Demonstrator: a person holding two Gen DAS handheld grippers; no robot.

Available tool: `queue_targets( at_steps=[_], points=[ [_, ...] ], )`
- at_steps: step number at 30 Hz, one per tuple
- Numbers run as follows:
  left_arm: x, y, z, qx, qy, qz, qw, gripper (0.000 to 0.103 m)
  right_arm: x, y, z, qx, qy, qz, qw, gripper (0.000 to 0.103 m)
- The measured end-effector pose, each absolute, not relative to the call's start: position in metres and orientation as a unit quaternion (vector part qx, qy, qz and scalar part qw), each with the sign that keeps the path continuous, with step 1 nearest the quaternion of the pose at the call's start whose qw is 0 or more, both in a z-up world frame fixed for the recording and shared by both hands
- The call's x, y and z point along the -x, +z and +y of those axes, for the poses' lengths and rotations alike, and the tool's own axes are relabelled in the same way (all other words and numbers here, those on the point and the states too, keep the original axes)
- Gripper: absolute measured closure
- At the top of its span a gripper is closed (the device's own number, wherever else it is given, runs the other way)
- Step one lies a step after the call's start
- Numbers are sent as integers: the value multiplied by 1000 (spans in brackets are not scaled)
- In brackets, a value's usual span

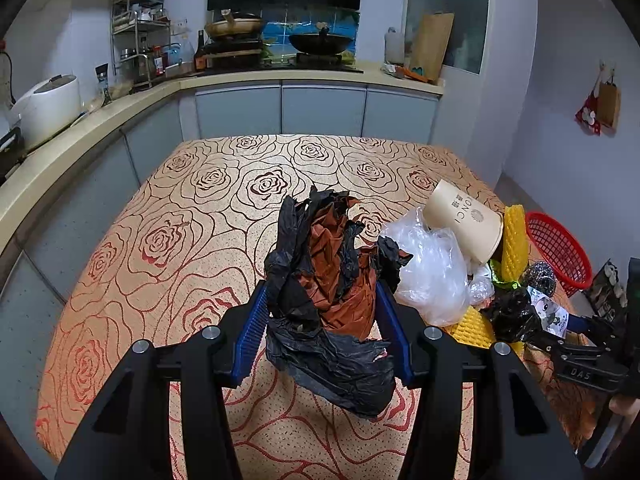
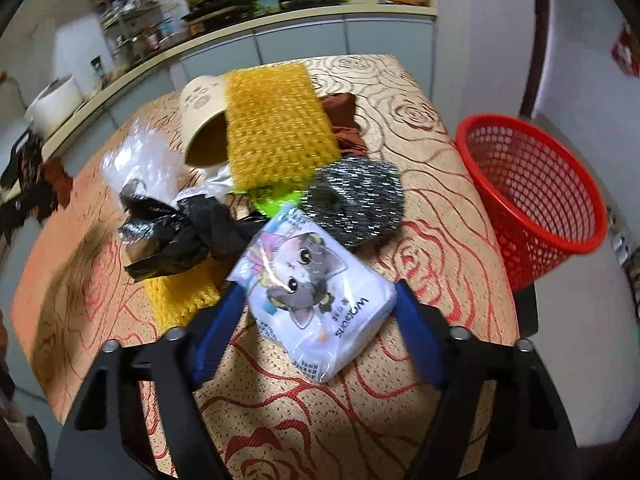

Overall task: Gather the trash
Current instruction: 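Grasp the cat-printed wipe pack with the right tool while the left tool holds the bags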

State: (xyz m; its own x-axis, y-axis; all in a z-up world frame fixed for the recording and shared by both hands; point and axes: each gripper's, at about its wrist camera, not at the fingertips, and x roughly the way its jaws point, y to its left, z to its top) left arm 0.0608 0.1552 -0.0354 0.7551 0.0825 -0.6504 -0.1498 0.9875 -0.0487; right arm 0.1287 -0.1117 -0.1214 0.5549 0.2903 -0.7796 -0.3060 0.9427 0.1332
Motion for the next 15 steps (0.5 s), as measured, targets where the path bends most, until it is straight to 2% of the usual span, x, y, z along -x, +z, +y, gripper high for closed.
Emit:
queue_targets(
  at_steps=[2,11,12,13,15],
  points=[
    [-61,-35,155,50,63,344,935,52,-127,-120,-111,10,170,439,882,46],
    [-61,-28,156,51,71,341,936,52,-104,-111,-119,2,189,435,881,66],
    [-61,-28,155,51,72,340,936,52,-101,-109,-119,0,190,434,881,74],
    [-61,-27,154,51,72,340,936,52,-98,-107,-119,-3,194,434,880,77],
    [-60,-26,153,50,72,338,937,52,-92,-102,-119,2,191,430,882,78]
  ],
)
